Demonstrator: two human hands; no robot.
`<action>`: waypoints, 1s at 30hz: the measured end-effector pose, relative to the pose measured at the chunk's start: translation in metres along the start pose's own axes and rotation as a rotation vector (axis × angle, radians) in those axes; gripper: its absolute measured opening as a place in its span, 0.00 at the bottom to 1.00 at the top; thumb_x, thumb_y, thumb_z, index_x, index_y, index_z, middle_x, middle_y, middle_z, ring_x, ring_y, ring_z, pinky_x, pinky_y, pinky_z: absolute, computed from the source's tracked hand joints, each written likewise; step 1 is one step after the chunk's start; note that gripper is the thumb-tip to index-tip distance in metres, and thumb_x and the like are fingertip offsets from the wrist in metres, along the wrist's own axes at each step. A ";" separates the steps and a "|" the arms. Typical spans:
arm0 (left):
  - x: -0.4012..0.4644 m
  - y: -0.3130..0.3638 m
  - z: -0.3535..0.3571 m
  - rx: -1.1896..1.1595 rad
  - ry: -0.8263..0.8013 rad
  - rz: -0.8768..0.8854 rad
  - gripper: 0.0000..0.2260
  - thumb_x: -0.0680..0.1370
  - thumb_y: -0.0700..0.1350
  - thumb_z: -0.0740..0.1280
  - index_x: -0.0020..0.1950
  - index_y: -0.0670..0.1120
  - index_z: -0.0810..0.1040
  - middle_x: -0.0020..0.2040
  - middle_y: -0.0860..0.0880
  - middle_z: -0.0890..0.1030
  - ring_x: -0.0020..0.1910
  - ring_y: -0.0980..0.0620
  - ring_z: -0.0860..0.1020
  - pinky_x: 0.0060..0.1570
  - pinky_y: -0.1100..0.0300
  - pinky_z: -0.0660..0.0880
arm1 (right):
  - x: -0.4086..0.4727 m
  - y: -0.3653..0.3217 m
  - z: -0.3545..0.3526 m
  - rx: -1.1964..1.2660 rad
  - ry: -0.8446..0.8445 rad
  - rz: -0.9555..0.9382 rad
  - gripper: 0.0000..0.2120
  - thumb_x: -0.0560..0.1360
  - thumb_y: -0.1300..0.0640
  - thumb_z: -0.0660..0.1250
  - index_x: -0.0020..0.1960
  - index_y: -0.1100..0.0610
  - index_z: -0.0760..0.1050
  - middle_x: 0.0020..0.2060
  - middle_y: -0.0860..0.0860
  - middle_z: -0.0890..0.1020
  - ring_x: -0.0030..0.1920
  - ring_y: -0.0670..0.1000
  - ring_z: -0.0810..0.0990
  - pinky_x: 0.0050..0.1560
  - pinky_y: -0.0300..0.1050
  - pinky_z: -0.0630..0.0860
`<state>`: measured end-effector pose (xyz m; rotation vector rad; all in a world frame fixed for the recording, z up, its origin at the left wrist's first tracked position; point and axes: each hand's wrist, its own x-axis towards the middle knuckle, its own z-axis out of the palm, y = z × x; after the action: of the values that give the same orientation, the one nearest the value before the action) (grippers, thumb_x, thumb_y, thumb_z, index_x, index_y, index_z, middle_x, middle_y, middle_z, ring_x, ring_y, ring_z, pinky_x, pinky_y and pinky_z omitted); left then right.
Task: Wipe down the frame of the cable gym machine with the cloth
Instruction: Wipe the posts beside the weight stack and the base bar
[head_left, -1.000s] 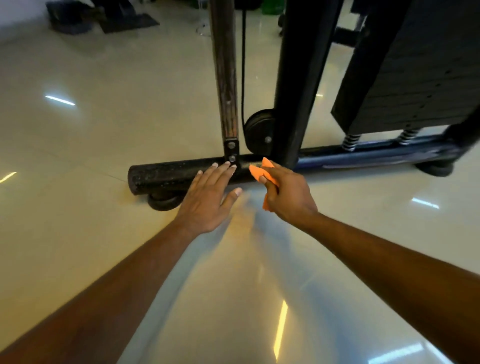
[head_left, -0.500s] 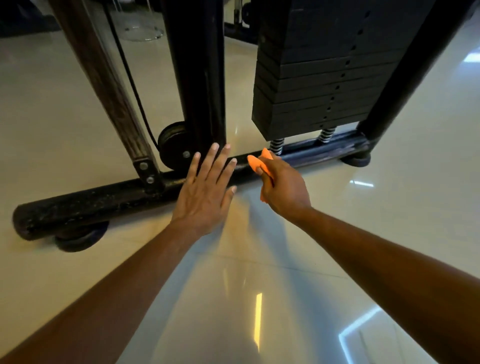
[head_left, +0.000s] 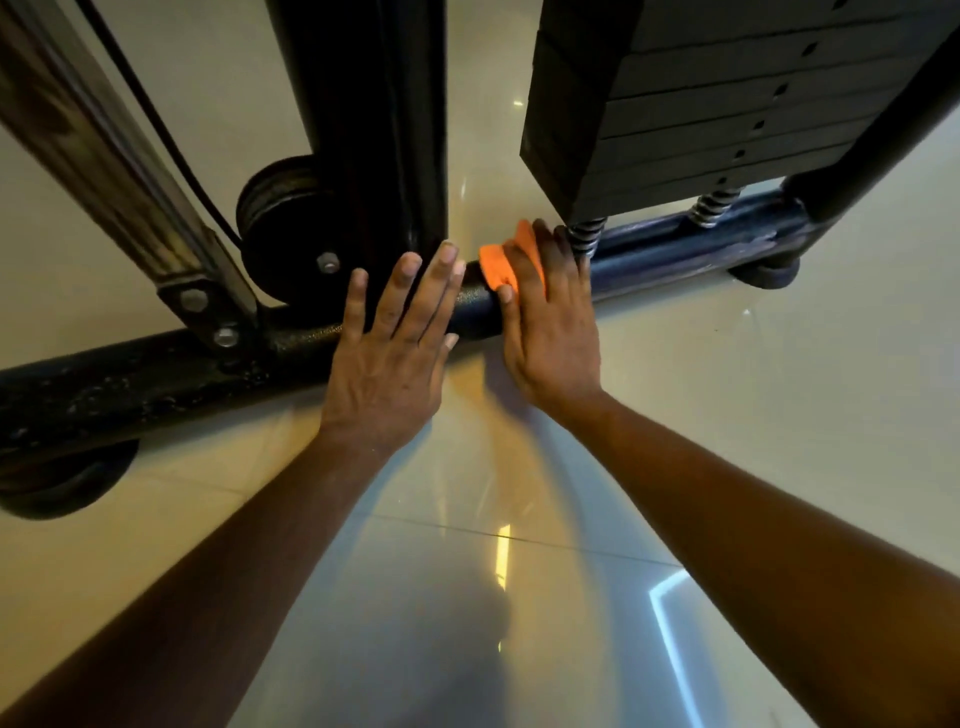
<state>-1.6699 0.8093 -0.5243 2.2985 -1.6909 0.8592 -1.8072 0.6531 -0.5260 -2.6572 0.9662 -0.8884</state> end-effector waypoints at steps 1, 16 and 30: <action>0.000 0.000 0.002 -0.003 0.009 0.000 0.33 0.90 0.53 0.56 0.89 0.46 0.42 0.87 0.49 0.37 0.82 0.48 0.25 0.82 0.39 0.32 | -0.001 -0.014 0.005 0.041 0.016 0.040 0.26 0.91 0.49 0.53 0.87 0.55 0.60 0.87 0.57 0.57 0.88 0.61 0.51 0.86 0.65 0.52; 0.001 -0.001 0.001 0.037 0.037 0.008 0.32 0.90 0.54 0.56 0.89 0.46 0.43 0.87 0.51 0.39 0.82 0.49 0.25 0.82 0.40 0.34 | -0.008 -0.011 -0.005 0.031 -0.197 -0.228 0.28 0.92 0.48 0.55 0.89 0.51 0.52 0.89 0.52 0.51 0.88 0.57 0.44 0.86 0.64 0.52; 0.018 0.023 -0.074 0.035 -0.214 0.023 0.43 0.81 0.60 0.67 0.89 0.45 0.49 0.88 0.41 0.40 0.87 0.42 0.37 0.83 0.34 0.43 | -0.036 0.011 -0.100 0.195 -0.345 -0.021 0.23 0.89 0.49 0.62 0.84 0.47 0.69 0.85 0.51 0.65 0.76 0.60 0.76 0.66 0.60 0.82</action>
<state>-1.7138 0.8201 -0.4586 2.4767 -1.8021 0.6718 -1.8940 0.6709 -0.4662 -2.5406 0.7304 -0.4738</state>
